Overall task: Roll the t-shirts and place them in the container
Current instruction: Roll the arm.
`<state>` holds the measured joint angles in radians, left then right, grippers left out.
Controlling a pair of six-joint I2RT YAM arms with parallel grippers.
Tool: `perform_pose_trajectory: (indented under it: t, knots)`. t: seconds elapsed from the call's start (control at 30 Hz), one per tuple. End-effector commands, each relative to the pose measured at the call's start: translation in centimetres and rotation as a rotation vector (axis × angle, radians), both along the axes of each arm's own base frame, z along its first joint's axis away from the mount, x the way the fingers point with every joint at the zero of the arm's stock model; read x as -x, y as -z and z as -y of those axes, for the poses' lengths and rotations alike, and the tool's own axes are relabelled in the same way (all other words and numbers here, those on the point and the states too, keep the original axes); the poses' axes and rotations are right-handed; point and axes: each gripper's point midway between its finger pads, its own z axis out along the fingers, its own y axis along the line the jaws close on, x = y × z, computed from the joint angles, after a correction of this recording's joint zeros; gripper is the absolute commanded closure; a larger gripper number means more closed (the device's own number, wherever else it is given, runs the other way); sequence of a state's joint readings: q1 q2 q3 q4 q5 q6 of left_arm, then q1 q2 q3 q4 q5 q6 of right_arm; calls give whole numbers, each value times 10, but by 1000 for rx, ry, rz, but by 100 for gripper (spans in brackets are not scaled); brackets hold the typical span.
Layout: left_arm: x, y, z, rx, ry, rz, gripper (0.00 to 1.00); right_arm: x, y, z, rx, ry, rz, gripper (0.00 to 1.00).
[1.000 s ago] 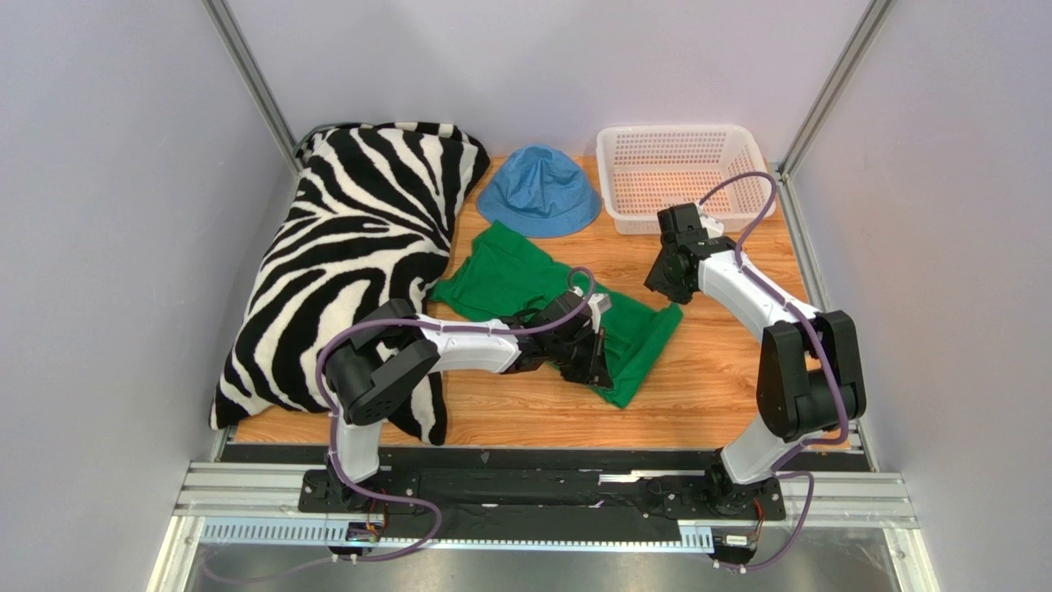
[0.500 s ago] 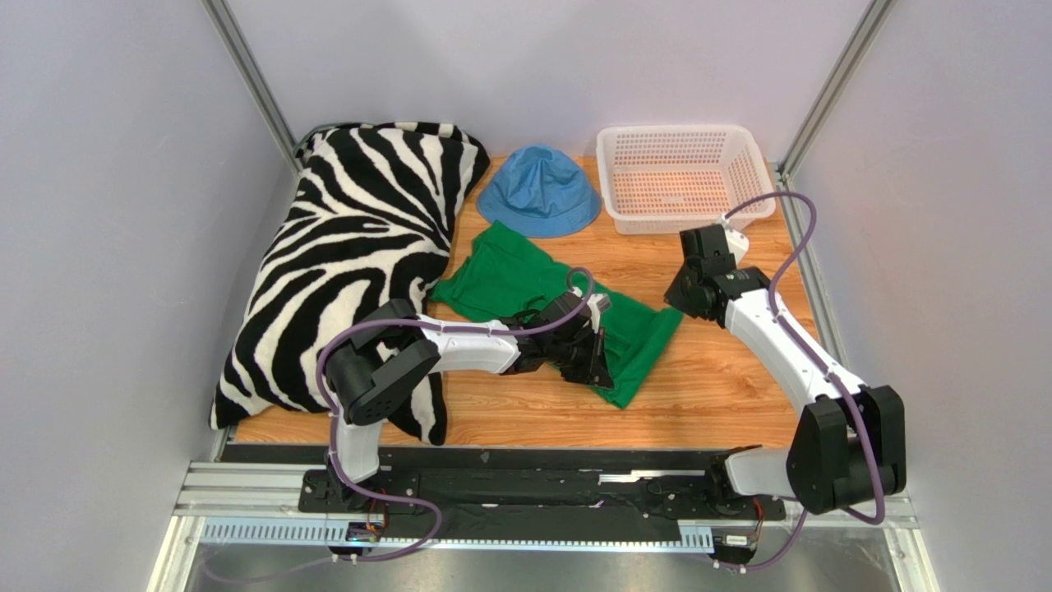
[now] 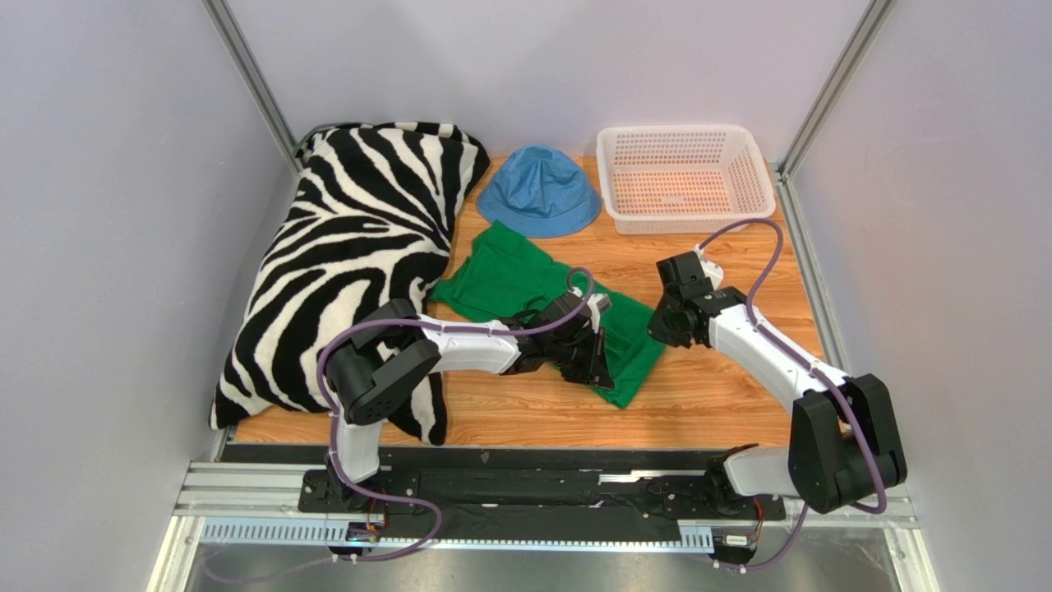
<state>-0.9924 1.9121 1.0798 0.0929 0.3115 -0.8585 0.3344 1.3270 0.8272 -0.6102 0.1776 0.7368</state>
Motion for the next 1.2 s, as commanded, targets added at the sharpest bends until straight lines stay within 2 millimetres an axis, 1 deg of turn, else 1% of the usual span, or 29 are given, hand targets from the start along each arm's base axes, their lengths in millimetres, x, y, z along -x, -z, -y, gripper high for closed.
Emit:
perform_pose_trajectory:
  t: [0.0, 0.43, 0.57, 0.6, 0.7, 0.83, 0.9, 0.93, 0.97, 1.0, 1.03, 1.07, 1.13, 1.17]
  knots:
    - [-3, 3, -1, 0, -12, 5, 100, -12, 0, -10, -28, 2, 29, 91]
    - [-3, -2, -1, 7, 1, 15, 100, -27, 16, -21, -56, -16, 26, 91]
    - [-3, -5, -2, 10, 5, 28, 100, -27, 25, -22, -54, -18, 11, 91]
    - [-3, -9, -1, 16, 7, 34, 100, -28, 28, -23, -57, -19, 11, 91]
    - [-3, -10, -2, 13, 13, 41, 100, -27, 36, -25, -67, -21, 0, 91]
    - [-4, -10, -1, 12, 16, 44, 100, -27, 41, -26, -71, -26, -8, 92]
    - [-3, -8, -2, 8, 17, 37, 100, -29, 36, -24, -58, -29, 1, 91]
    - [-2, -6, -3, 5, 18, 32, 100, -35, 25, -26, -63, -33, 29, 90]
    - [-1, -4, -3, 1, 18, 28, 100, -37, 19, -26, -60, -35, 40, 89]
    - [-1, -3, -3, 1, 16, 25, 100, -36, 14, -23, -44, -37, 39, 85]
    - [-1, -2, -3, 1, 16, 25, 100, -43, -2, -22, -42, -34, 73, 82]
    - [-1, -2, -3, 2, 14, 20, 100, -40, -7, -17, -14, -24, 66, 79]
    - [-1, -2, -4, 2, 11, 19, 100, -42, -23, -12, 7, -17, 92, 71]
    - [-1, -1, -4, 0, 10, 19, 100, -38, -31, -4, 29, 1, 103, 69]
